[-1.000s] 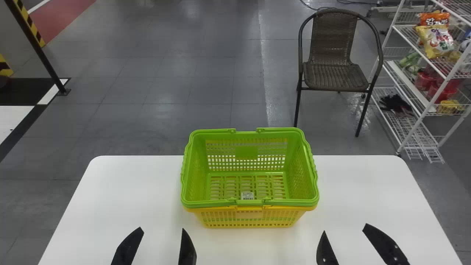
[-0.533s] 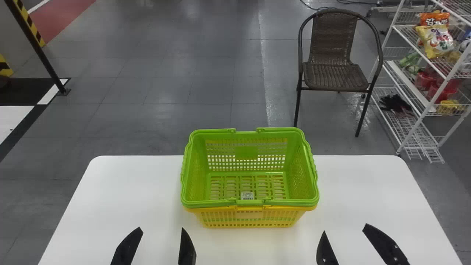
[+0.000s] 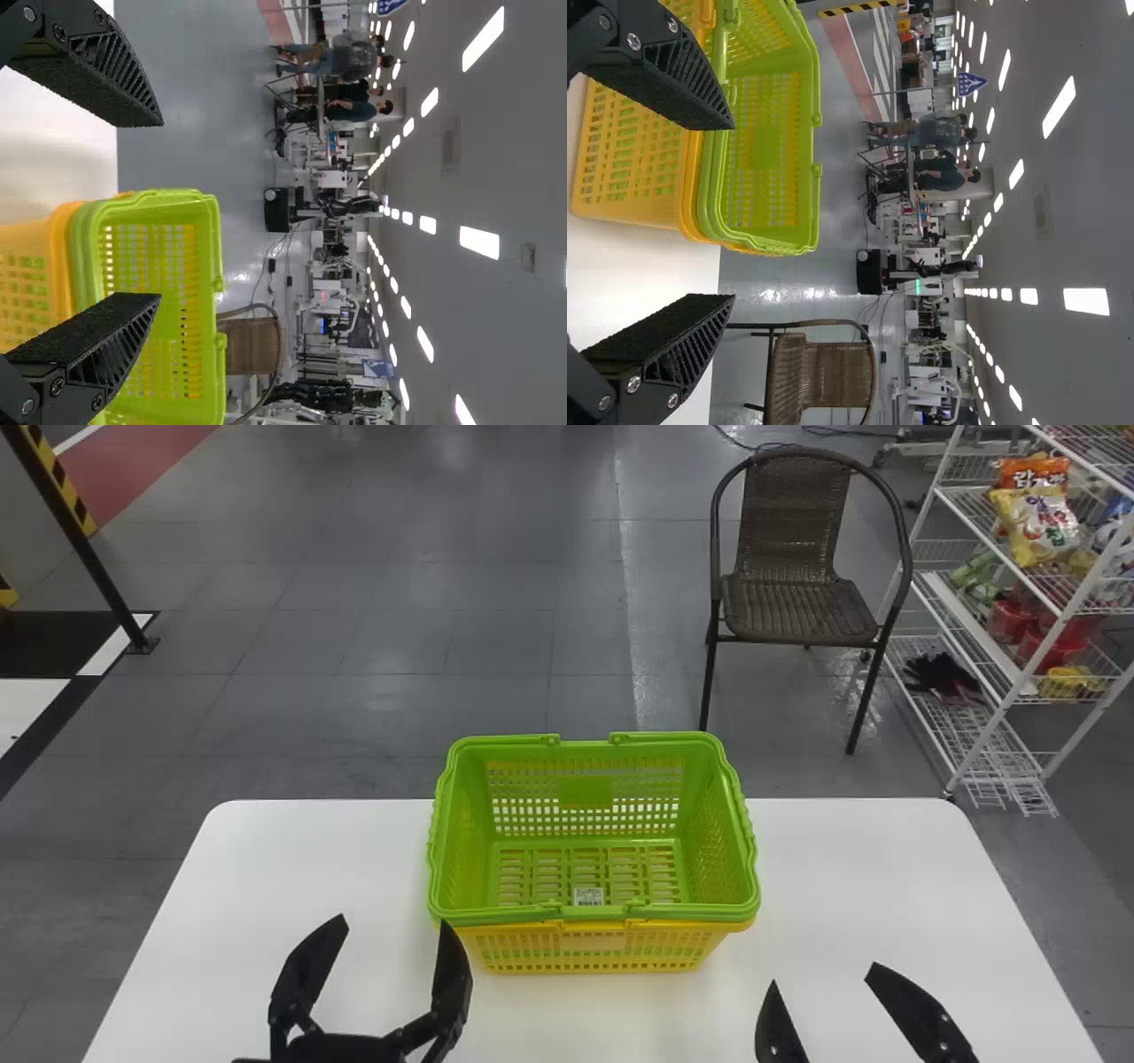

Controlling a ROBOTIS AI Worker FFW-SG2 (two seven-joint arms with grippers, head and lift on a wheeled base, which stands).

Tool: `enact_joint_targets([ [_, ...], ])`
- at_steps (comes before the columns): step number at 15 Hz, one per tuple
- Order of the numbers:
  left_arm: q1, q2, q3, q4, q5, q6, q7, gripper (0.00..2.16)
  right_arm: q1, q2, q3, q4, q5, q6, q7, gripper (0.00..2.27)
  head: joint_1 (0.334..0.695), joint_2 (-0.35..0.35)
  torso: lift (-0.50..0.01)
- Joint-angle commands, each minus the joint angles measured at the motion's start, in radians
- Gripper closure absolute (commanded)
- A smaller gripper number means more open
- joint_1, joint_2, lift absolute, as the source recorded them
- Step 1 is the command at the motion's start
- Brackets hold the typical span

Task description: Grasp handle with right gripper to insert into left gripper then lift and swing left to center

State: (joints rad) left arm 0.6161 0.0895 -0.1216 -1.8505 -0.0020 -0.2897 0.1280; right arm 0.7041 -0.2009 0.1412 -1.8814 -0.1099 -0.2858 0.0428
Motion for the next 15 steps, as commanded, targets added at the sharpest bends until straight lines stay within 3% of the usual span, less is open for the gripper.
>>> enact_joint_targets([
  [1,-0.033,0.001,0.023,-0.049,0.016,0.080,-0.018,0.12,0.000,0.001,0.000,0.004,-0.001,0.000,-0.001,0.14,0.695,0.040,0.000],
  [5,-0.122,-0.001,0.103,-0.101,0.137,0.314,-0.153,0.12,0.000,0.001,-0.002,0.004,0.001,0.000,-0.001,0.14,0.695,0.053,0.000],
  [8,-0.211,-0.002,0.132,-0.101,0.163,0.439,-0.182,0.12,0.000,0.001,-0.003,0.004,-0.001,0.003,-0.001,0.14,0.695,0.070,0.000],
  [9,-0.251,-0.001,0.155,-0.099,0.185,0.531,-0.237,0.12,0.000,0.001,-0.003,0.004,-0.001,0.003,0.000,0.14,0.695,0.074,0.000],
  [12,-0.368,-0.002,0.201,-0.045,0.235,0.694,-0.358,0.13,0.000,0.001,-0.006,0.004,-0.001,0.003,-0.001,0.14,0.695,0.064,0.000],
  [15,-0.463,-0.004,0.243,0.050,0.286,0.783,-0.412,0.13,0.000,0.001,-0.009,0.007,-0.001,0.003,-0.001,0.14,0.695,0.061,0.000],
])
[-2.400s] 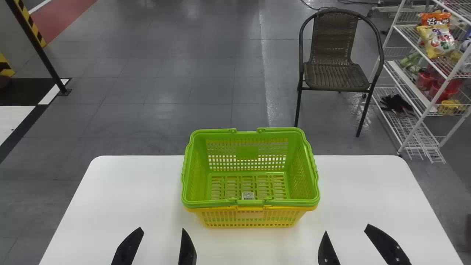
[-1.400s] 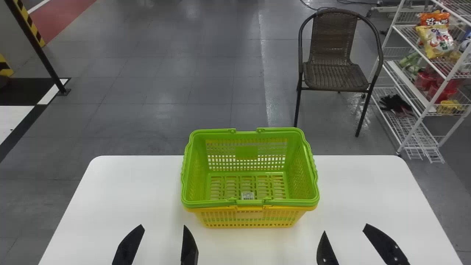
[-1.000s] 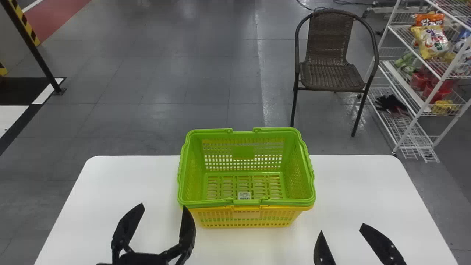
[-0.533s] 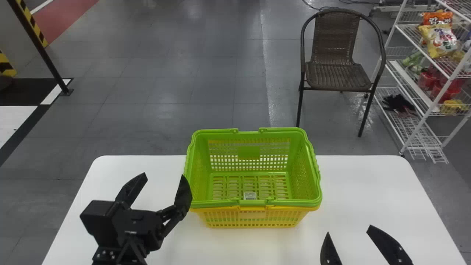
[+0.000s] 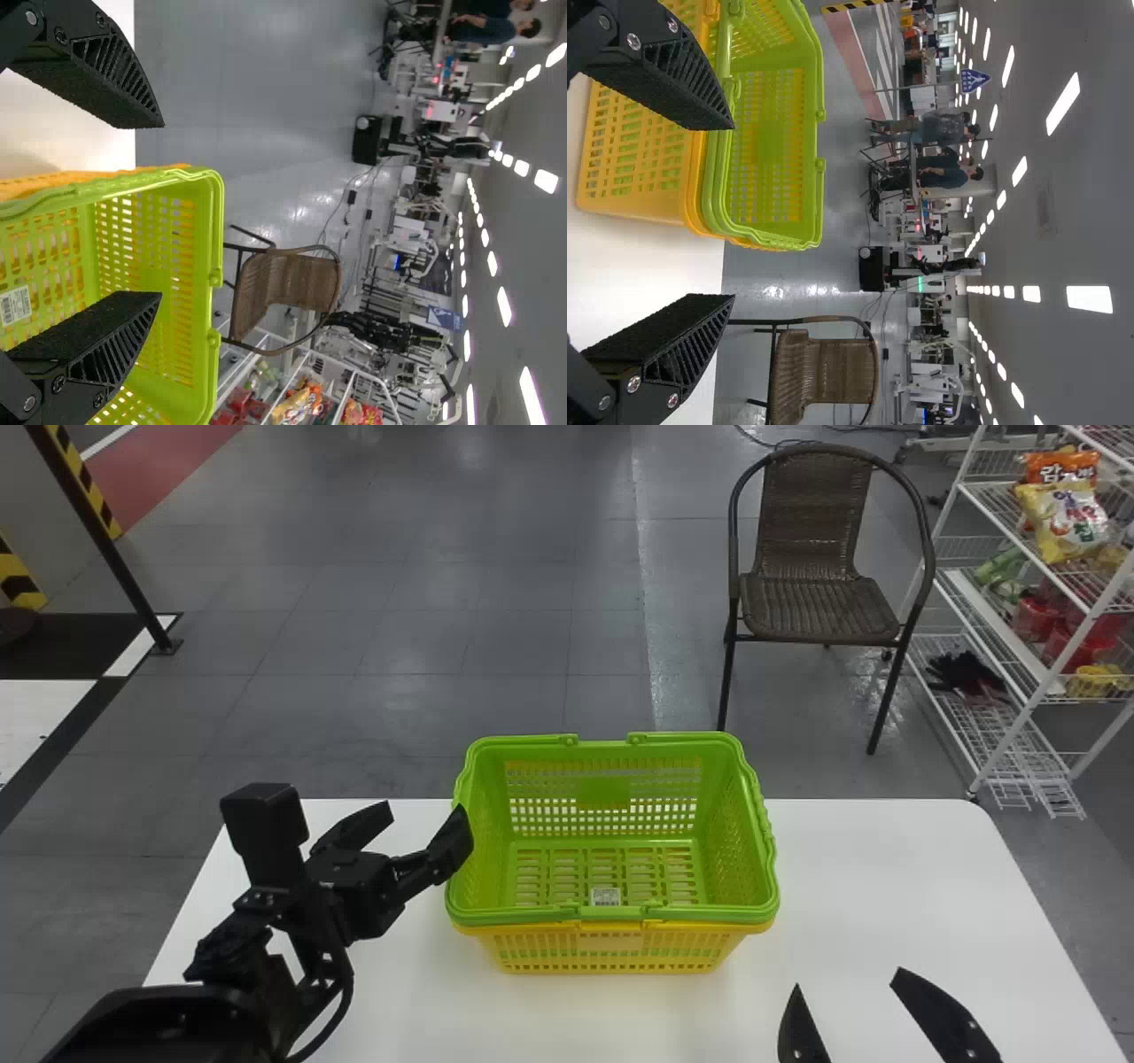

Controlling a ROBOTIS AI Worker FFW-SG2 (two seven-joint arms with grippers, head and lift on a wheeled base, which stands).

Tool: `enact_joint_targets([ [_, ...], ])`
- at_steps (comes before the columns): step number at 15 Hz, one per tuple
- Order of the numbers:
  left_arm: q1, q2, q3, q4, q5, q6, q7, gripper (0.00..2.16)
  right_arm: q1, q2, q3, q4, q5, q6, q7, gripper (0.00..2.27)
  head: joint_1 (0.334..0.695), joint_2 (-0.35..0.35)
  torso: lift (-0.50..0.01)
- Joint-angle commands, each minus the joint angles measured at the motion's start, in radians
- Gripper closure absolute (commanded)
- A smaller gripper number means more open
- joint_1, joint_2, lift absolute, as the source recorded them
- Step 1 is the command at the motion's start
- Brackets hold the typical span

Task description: Grasp handle with right gripper to insert into left gripper then lift and swing left to center

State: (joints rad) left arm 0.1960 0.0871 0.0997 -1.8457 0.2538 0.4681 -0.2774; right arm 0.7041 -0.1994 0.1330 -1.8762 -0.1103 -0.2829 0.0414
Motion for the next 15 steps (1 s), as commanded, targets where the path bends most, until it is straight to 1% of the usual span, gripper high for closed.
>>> enact_joint_targets([
  [1,-0.073,0.002,0.040,0.082,0.070,0.037,-0.031,0.13,0.000,0.000,-0.001,0.005,0.000,0.000,0.000,0.14,0.695,0.061,0.000],
  [2,-0.104,0.000,0.052,0.126,0.093,0.050,-0.055,0.14,-0.002,0.000,-0.001,0.006,0.000,0.000,0.000,0.14,0.695,0.063,0.000],
  [3,-0.128,0.000,0.058,0.160,0.102,0.050,-0.059,0.14,-0.002,0.000,-0.001,0.006,0.000,0.000,0.000,0.14,0.695,0.065,0.000],
  [6,-0.217,0.002,0.067,0.272,0.099,0.090,-0.088,0.14,-0.002,0.000,-0.001,0.006,0.000,0.000,0.002,0.14,0.695,0.072,0.000],
  [8,-0.265,0.002,0.078,0.353,0.105,0.120,-0.134,0.15,-0.002,0.000,-0.004,0.006,0.000,0.003,0.000,0.14,0.695,0.071,0.000],
  [10,-0.299,0.003,0.081,0.418,0.127,0.160,-0.157,0.15,0.000,0.000,-0.004,0.006,0.000,0.003,0.000,0.14,0.695,0.062,0.000],
  [15,-0.313,0.002,0.094,0.453,0.156,0.197,-0.183,0.16,0.000,0.000,-0.006,0.006,0.000,0.009,0.000,0.14,0.695,0.053,0.000],
])
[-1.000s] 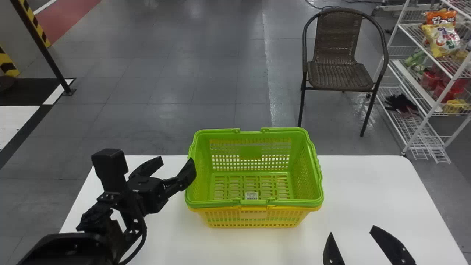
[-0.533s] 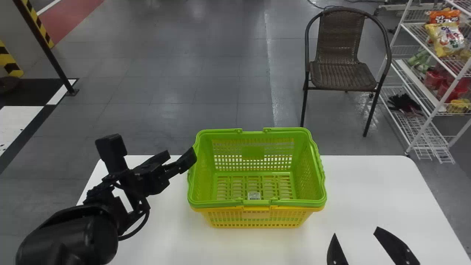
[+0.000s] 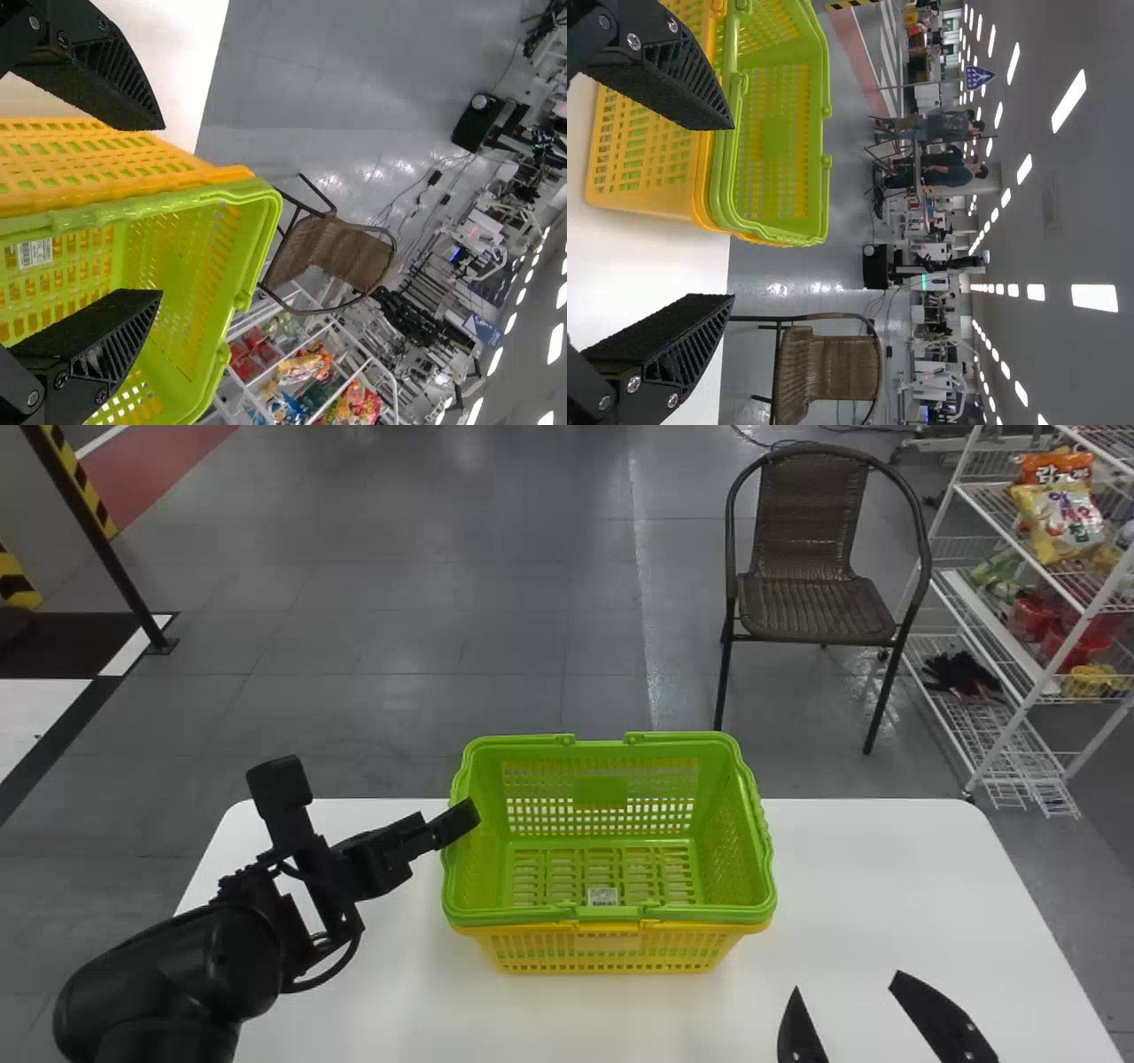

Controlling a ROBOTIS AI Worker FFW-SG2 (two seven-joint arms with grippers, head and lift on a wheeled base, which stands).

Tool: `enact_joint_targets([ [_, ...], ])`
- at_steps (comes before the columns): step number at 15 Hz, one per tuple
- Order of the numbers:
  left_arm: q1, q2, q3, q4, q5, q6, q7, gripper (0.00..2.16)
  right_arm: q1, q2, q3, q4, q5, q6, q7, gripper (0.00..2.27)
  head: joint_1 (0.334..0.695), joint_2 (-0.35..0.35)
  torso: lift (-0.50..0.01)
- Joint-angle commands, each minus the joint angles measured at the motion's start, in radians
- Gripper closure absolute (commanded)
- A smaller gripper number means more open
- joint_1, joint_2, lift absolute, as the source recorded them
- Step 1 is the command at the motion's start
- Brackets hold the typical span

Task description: Grasp handle with right gripper to insert into left gripper then lift and swing left to center

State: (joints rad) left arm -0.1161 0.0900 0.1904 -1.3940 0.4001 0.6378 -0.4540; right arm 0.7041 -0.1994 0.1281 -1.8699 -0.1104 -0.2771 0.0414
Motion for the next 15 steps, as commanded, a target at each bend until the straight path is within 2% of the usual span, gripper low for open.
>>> enact_joint_targets([
  [1,0.000,0.000,0.004,-0.002,0.023,0.036,-0.012,0.17,0.000,0.000,-0.001,0.000,0.000,0.006,0.000,0.14,0.695,0.051,0.000],
  [15,-0.005,0.002,0.011,-0.056,0.089,0.141,-0.032,0.18,-0.015,-0.002,-0.002,0.021,-0.002,0.019,0.000,0.14,0.695,0.018,0.000],
])
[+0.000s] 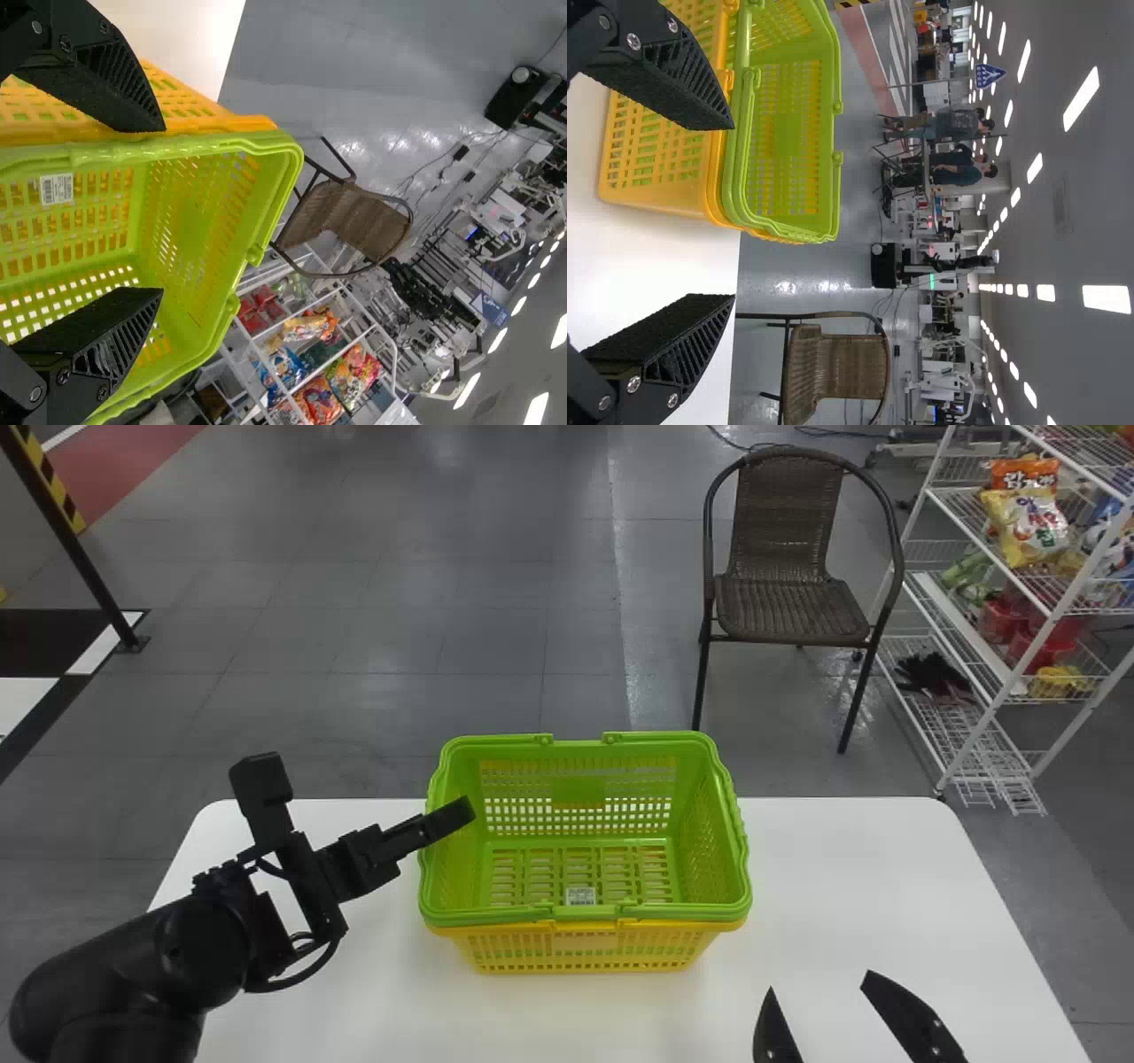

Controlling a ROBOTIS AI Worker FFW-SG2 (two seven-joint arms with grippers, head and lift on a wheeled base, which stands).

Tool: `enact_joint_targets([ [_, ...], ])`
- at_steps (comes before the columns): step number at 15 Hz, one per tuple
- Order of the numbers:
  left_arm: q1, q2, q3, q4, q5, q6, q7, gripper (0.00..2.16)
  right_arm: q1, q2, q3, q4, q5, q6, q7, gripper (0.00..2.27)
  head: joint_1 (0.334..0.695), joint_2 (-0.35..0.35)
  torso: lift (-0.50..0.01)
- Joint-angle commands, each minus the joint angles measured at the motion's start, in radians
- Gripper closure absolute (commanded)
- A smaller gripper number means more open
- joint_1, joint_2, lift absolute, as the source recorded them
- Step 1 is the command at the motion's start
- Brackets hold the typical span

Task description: Grasp handle with right gripper to insert into left gripper then lift and swing left to center

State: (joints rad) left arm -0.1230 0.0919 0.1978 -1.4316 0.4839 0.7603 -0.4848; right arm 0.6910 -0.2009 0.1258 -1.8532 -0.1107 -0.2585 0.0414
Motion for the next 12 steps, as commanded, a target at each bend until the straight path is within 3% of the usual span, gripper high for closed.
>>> enact_joint_targets([
  [1,0.003,0.000,0.006,-0.027,0.016,0.024,-0.003,0.18,-0.005,0.001,0.000,0.008,-0.001,0.000,0.000,0.14,0.695,0.016,0.000],
  [12,-0.006,-0.003,-0.009,-0.136,0.127,0.169,-0.008,0.18,-0.028,0.001,-0.017,0.031,-0.009,0.000,-0.002,0.12,0.695,-0.031,0.000],
])
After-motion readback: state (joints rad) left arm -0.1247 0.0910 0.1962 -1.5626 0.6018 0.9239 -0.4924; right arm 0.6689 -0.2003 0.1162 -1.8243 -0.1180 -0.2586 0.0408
